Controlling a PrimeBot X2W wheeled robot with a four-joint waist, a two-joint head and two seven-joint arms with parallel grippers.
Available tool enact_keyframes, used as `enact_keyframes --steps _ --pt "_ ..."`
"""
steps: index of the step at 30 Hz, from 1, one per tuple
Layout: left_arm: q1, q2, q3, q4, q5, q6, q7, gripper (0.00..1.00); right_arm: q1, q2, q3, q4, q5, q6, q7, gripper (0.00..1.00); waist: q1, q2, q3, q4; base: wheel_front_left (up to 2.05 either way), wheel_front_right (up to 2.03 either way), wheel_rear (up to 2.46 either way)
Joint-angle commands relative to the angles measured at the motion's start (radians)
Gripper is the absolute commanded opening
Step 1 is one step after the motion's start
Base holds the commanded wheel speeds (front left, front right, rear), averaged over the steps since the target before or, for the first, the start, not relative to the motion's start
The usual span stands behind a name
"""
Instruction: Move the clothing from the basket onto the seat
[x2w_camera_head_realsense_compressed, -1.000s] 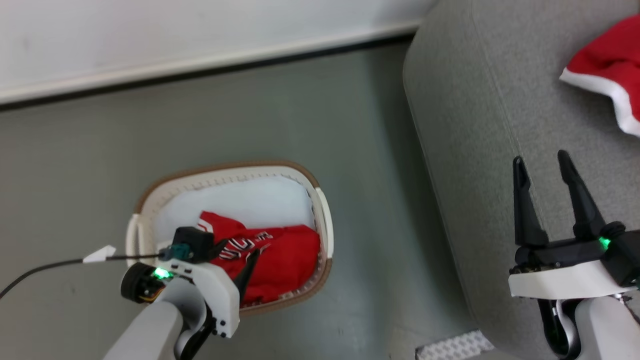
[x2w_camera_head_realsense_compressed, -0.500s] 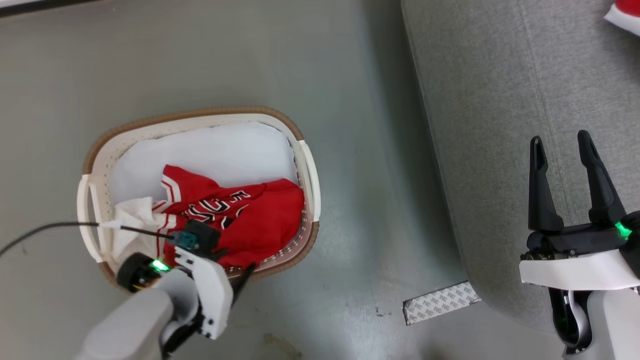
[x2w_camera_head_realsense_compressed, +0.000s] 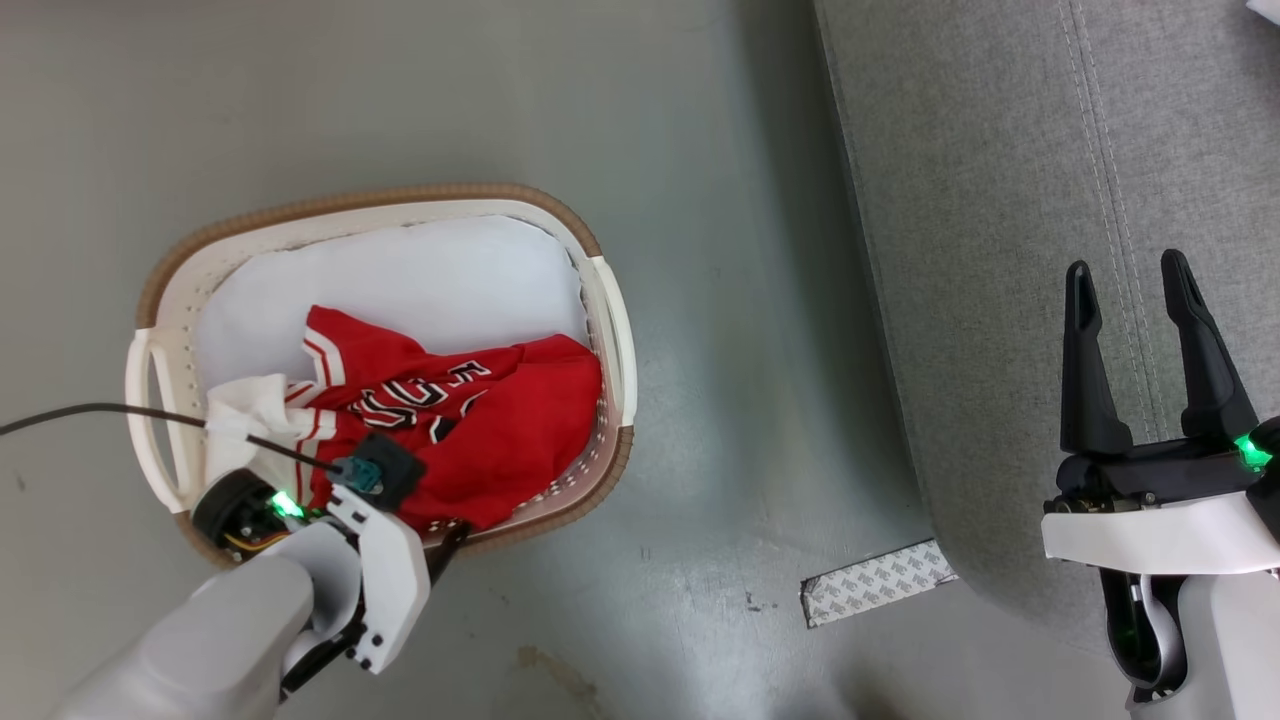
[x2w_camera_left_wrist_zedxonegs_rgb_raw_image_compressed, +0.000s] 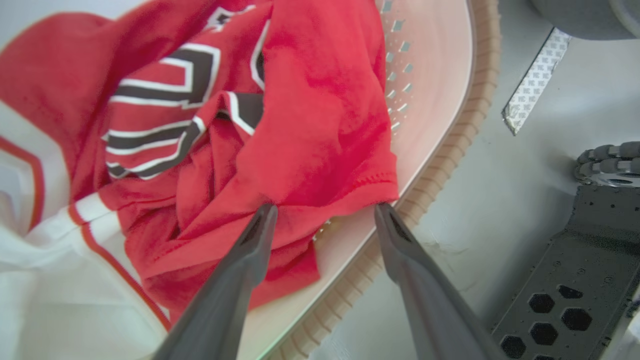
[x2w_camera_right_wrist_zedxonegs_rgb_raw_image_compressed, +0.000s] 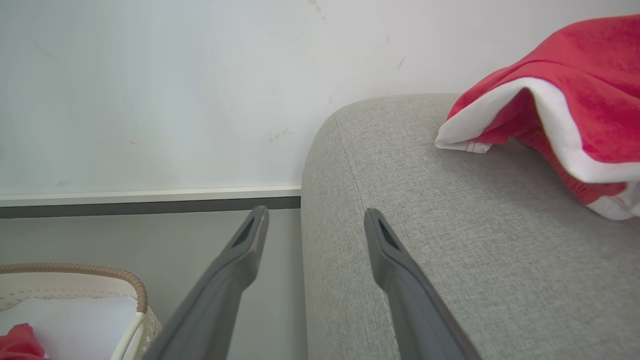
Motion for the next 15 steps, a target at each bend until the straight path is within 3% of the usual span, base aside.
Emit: enact_keyframes --steps 1,15 --pt "-0.012 0.010 -0.008 0.004 -0.008 0.001 -0.006 1.00 -0.008 -0.001 -0.004 -0.002 0.007 -0.003 0.000 1.00 -0.0001 0.0000 0.001 0.000 0.00 0.00 0.00" --pt "-0.085 -0.006 -0.115 0.048 0.006 0.001 -0.076 1.00 -0.017 -0.001 -0.013 -0.011 -0.004 -0.003 0.000 1.00 -0.0001 0.0000 0.037 0.013 0.00 0.00 0.00"
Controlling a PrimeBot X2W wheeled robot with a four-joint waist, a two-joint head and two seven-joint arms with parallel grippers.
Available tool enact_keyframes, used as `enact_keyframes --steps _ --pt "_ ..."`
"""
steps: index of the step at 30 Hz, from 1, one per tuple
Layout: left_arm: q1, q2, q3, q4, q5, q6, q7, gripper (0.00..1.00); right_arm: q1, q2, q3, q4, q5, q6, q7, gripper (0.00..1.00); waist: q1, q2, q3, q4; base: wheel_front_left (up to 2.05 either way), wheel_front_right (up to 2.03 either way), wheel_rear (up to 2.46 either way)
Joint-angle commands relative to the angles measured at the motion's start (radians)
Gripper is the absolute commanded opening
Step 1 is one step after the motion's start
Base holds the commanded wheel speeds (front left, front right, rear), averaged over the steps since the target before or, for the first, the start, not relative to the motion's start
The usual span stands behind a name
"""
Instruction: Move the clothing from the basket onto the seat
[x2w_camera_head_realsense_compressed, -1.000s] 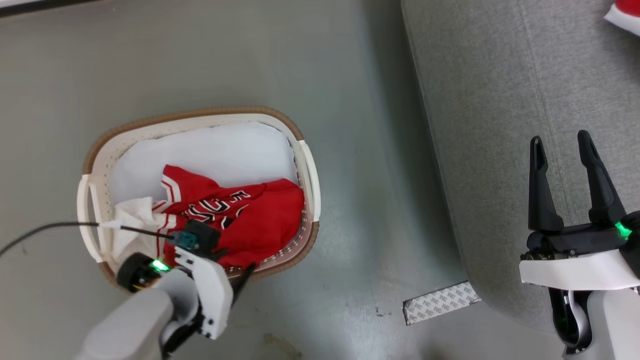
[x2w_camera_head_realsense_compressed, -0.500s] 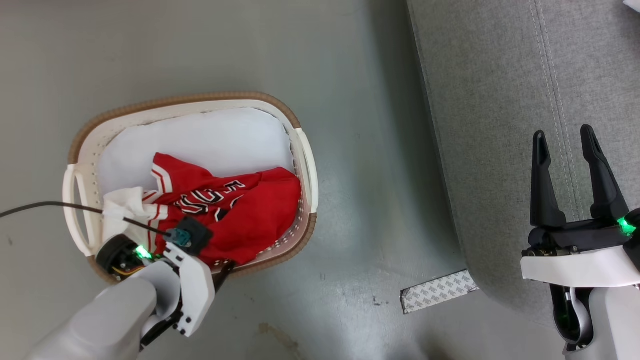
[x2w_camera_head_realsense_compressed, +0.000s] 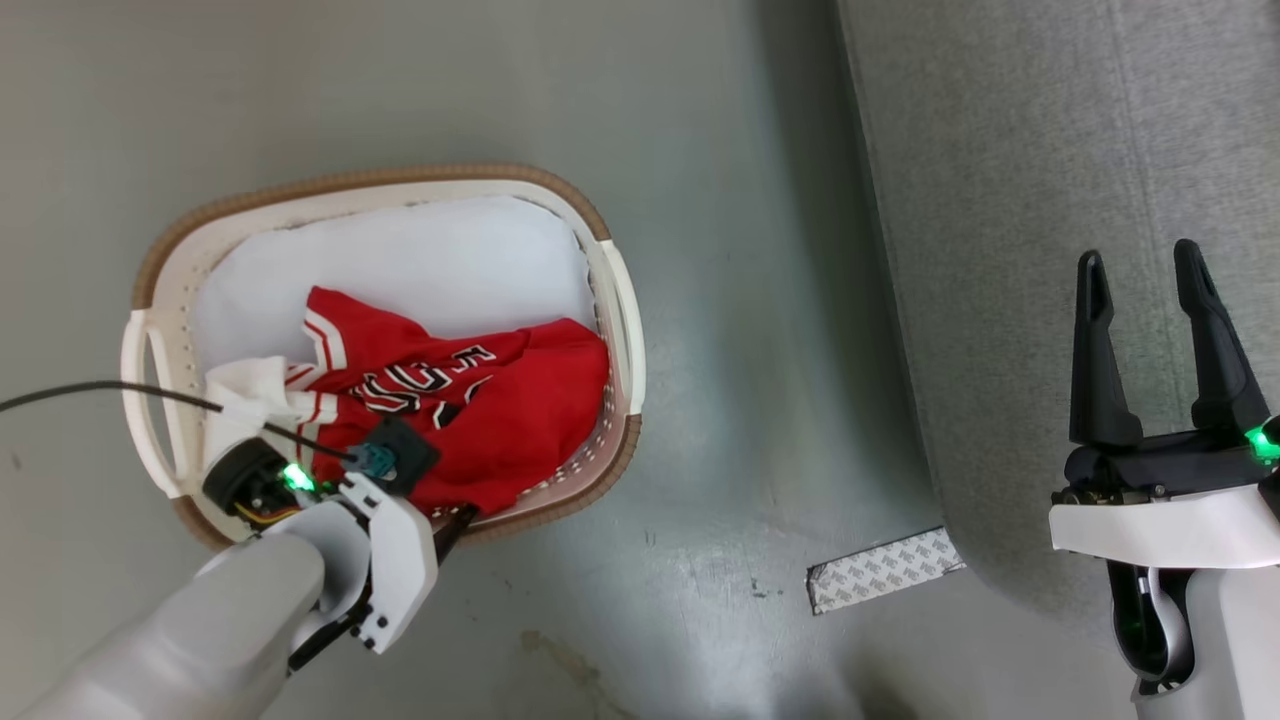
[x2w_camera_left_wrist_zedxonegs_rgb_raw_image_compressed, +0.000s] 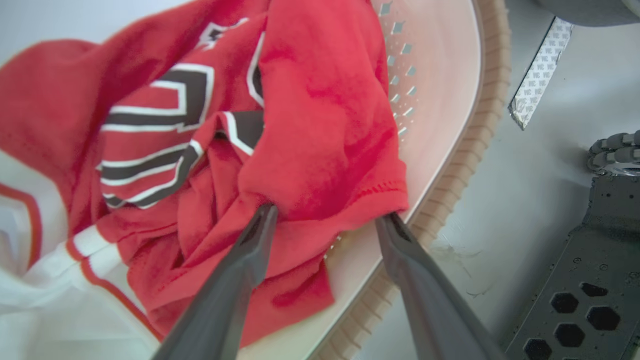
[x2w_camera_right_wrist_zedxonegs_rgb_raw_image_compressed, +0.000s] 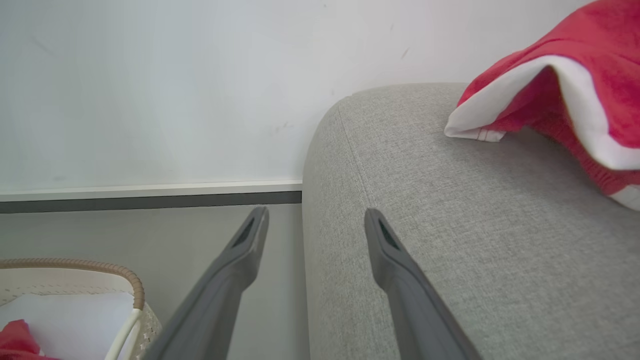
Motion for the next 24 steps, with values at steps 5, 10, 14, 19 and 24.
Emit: enact_keyframes --steps 5,10,14,19,24 --pt "-0.026 -0.013 -0.009 0.021 0.029 0.001 -0.007 1.00 -0.012 -0.001 -0.007 -0.008 -0.012 -0.003 0.000 1.00 0.0000 0.0000 0.030 0.009 0.00 0.00 0.00" --pt "-0.041 -0.028 -0.013 0.049 0.050 0.001 -0.022 1.00 -0.020 -0.001 -0.009 -0.014 -0.016 -0.003 0.000 1.00 0.0000 0.0000 0.051 0.015 0.00 0.00 0.00" --pt "-0.058 -0.050 -0.013 0.074 0.069 0.001 -0.050 0.44 -0.027 -0.001 -0.013 -0.019 -0.021 -0.003 0.000 1.00 0.0000 0.0000 0.070 0.021 0.00 0.00 0.00" --pt "-0.067 -0.092 -0.013 0.109 0.088 0.001 -0.099 0.00 -0.029 -0.001 -0.025 -0.015 -0.030 -0.003 0.000 1.00 0.0000 0.0000 0.077 0.031 0.00 0.00 0.00" --pt "-0.077 -0.131 -0.011 0.152 0.050 0.001 -0.172 0.00 -0.035 -0.001 -0.020 -0.001 -0.034 -0.003 0.000 1.00 0.0000 0.0000 0.044 0.048 0.00 0.00 0.00"
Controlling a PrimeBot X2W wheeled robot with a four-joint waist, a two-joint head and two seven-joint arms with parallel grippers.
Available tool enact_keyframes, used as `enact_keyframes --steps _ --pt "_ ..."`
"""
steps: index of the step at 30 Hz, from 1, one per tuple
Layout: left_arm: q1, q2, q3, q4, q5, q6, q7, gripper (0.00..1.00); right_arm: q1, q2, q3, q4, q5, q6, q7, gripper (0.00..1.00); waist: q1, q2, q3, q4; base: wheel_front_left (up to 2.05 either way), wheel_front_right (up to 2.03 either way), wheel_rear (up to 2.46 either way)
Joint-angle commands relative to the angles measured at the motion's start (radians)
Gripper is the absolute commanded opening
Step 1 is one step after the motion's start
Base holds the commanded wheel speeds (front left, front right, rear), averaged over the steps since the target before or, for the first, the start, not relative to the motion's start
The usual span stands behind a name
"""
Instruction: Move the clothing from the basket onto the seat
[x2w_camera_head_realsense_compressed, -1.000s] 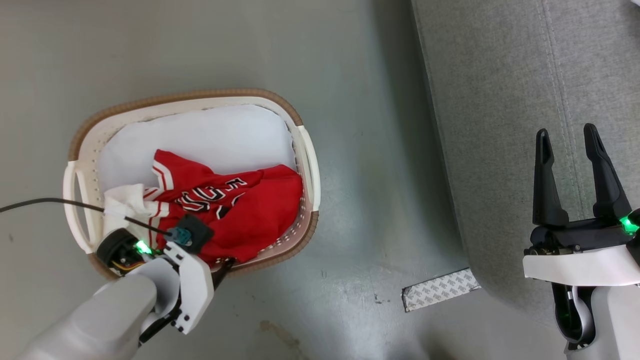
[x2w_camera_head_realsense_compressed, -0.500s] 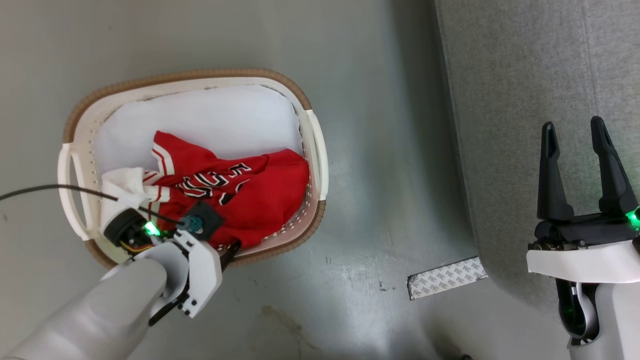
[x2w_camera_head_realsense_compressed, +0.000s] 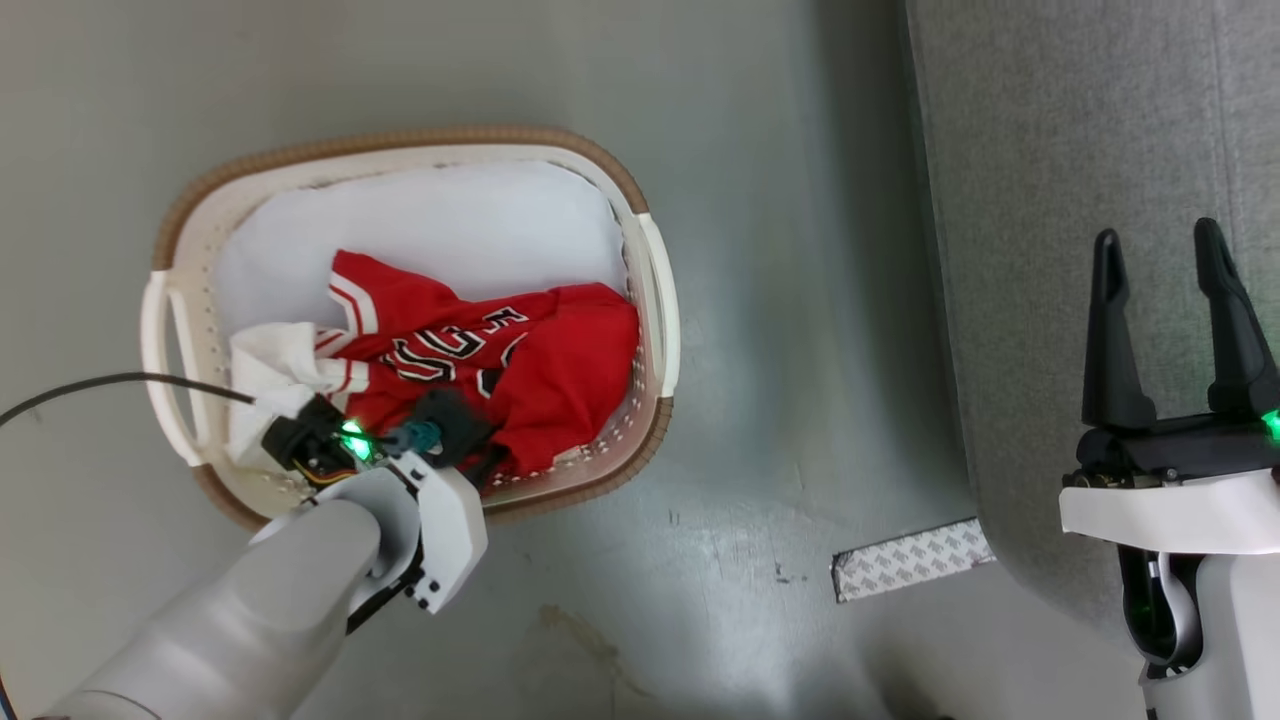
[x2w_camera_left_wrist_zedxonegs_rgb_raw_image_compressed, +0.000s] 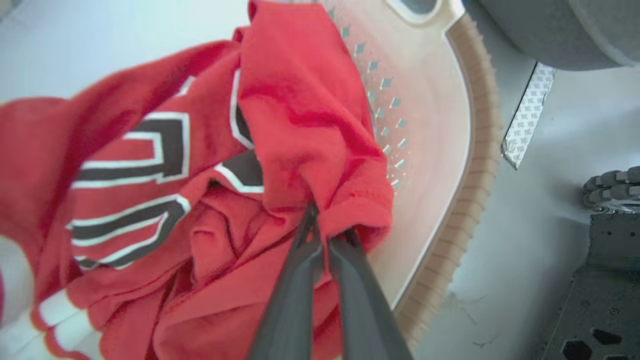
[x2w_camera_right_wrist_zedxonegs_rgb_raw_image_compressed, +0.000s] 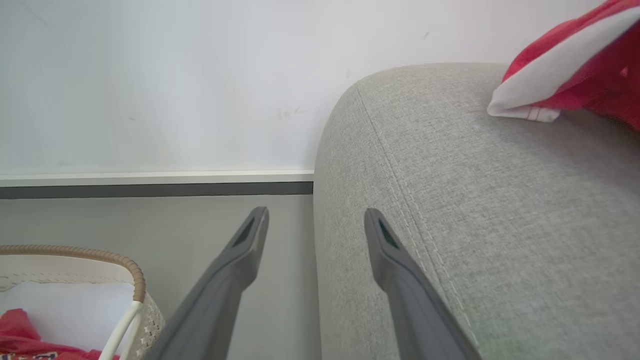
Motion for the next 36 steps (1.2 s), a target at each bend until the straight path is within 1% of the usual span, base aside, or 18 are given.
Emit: enact_keyframes --steps 1,4,8,10,14,19,24,31,32,36 --pt "-0.012 -0.002 0.003 0.013 -0.015 0.001 -0.018 0.00 -0.011 -0.001 0.003 0.004 -0.010 -0.003 0.000 1.00 -0.0001 0.0000 -0.024 0.008 0.00 0.00 0.00" --pt "-0.007 -0.015 0.022 0.036 -0.036 0.001 -0.053 0.00 -0.005 -0.002 0.006 0.016 -0.011 -0.003 0.000 1.00 -0.0001 0.0000 -0.075 0.018 0.00 0.00 0.00" --pt "0.032 -0.037 0.068 0.038 -0.052 0.009 -0.069 0.00 0.021 -0.001 0.009 0.040 -0.012 -0.003 0.000 1.00 -0.0001 0.0000 -0.172 0.035 0.00 0.00 0.00" --pt "0.046 -0.045 0.119 -0.007 -0.057 0.030 -0.068 0.00 0.030 -0.002 0.011 0.054 -0.014 -0.003 0.000 1.00 -0.0001 0.0000 -0.231 0.045 0.00 0.00 0.00" --pt "0.135 -0.036 0.224 -0.111 -0.032 0.071 -0.067 0.00 0.067 -0.002 0.013 0.086 -0.017 -0.003 0.000 1.00 -0.0001 0.0000 -0.359 0.070 0.00 0.00 0.00" --pt "0.259 -0.034 0.339 -0.231 -0.005 0.111 -0.067 0.00 0.130 -0.002 0.019 0.134 -0.022 -0.003 0.000 1.00 -0.0001 0.0000 -0.526 0.102 0.00 0.00 0.00" --pt "0.382 -0.041 0.460 -0.347 0.019 0.150 -0.068 0.00 0.196 -0.002 0.022 0.171 -0.017 -0.003 0.000 1.00 -0.0001 0.0000 -0.665 0.132 0.00 0.00 0.00" --pt "0.519 -0.033 0.558 -0.479 0.054 0.177 -0.068 0.00 0.263 -0.002 0.035 0.204 -0.014 -0.003 0.000 1.00 -0.0001 0.0000 -0.791 0.155 0.00 0.00 0.00" --pt "0.519 -0.033 0.558 -0.479 0.054 0.177 -0.068 0.00 0.263 -0.002 0.035 0.204 -0.014 -0.003 0.000 1.00 -0.0001 0.0000 -0.791 0.155 0.00 0.00 0.00" --pt "0.576 -0.024 0.612 -0.563 0.068 0.197 -0.068 0.00 0.286 -0.002 0.042 0.208 -0.007 -0.002 0.000 1.00 -0.0001 0.0000 -0.835 0.158 0.00 0.00 0.00"
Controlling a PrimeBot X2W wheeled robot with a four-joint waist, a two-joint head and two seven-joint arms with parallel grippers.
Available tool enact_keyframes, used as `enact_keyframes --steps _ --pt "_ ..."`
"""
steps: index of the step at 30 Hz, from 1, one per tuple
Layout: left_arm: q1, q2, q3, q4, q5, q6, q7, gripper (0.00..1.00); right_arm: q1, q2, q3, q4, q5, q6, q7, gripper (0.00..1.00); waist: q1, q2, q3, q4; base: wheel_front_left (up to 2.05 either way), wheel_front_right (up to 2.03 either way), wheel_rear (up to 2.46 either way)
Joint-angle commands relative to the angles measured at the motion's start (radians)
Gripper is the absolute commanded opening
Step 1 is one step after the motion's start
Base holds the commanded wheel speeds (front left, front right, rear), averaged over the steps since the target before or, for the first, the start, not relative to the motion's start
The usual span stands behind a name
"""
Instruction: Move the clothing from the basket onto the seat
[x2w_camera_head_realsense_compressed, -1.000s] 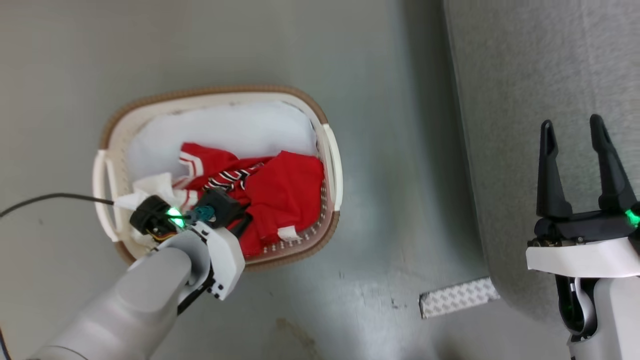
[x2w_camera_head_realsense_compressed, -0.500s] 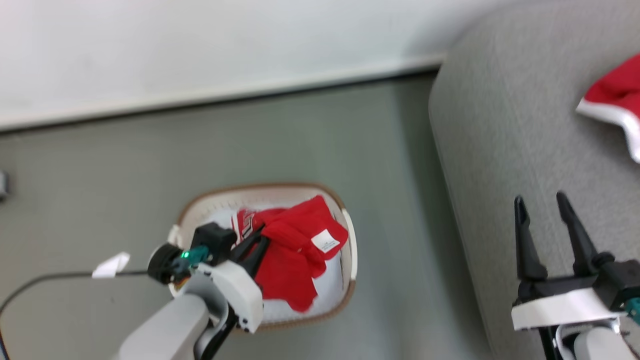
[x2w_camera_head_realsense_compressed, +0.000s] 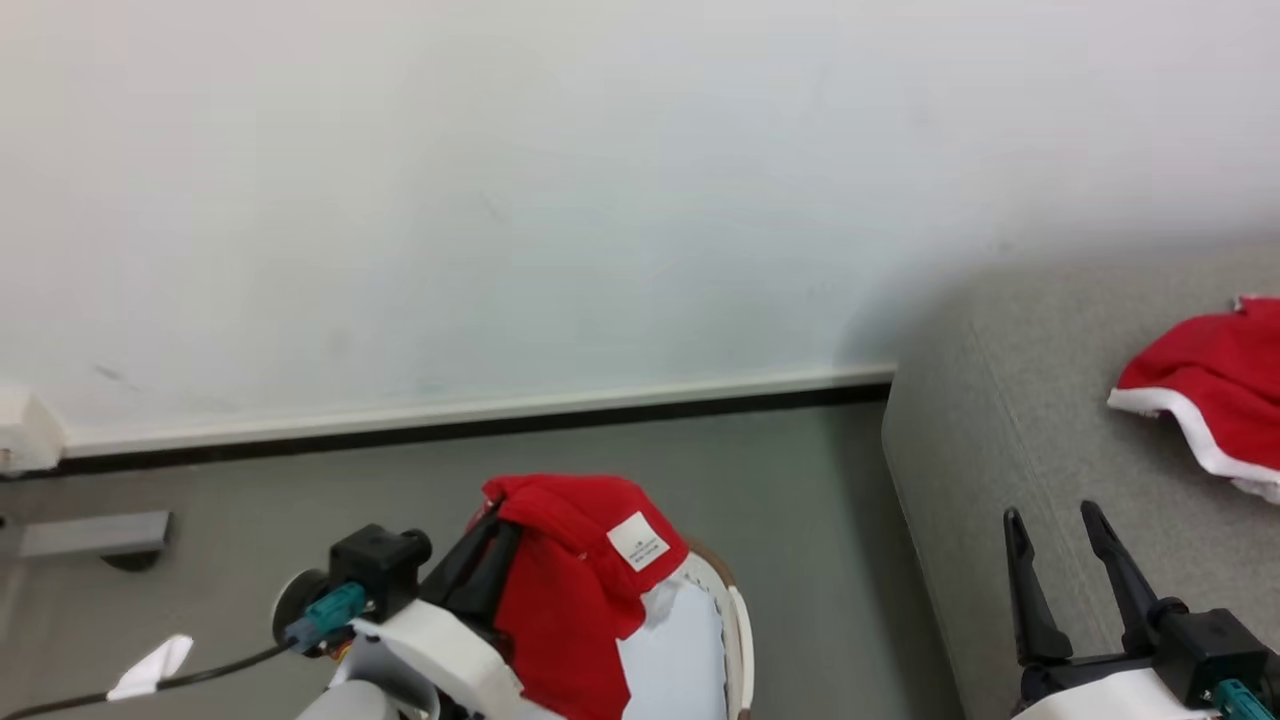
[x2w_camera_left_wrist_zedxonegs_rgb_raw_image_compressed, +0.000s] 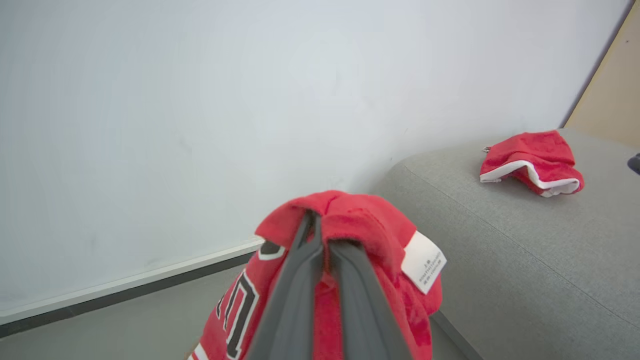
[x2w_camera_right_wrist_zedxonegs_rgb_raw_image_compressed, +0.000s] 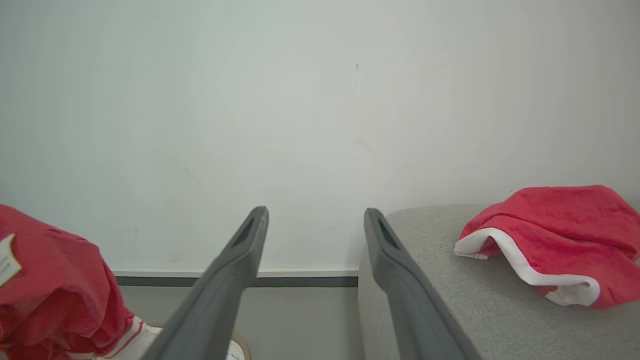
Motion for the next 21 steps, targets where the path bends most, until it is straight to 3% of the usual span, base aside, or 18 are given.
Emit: enact_keyframes --steps 1,10,16,21 --pt "0.019 0.008 0.008 -0.012 0.009 0.006 0.000 0.00 0.018 -0.003 0.003 0.001 0.011 -0.003 0.000 1.00 0.0005 -0.0001 -0.038 0.014 0.00 0.00 0.00" --pt "0.085 0.046 0.060 -0.133 0.020 0.040 0.000 0.00 0.019 -0.002 0.088 -0.015 0.003 -0.003 0.000 1.00 0.0005 -0.0001 -0.072 0.014 0.00 0.00 0.00" --pt "0.092 0.058 0.052 -0.182 0.025 0.050 0.016 0.00 -0.045 -0.003 0.284 -0.028 -0.012 -0.002 0.000 1.00 0.0005 -0.0001 -0.072 0.015 0.00 0.00 0.00" --pt "0.078 0.060 0.034 -0.218 0.032 0.043 0.038 0.00 -0.160 -0.066 0.528 0.003 0.020 -0.002 0.000 1.00 0.0005 -0.0001 -0.069 0.011 0.00 0.00 0.00"
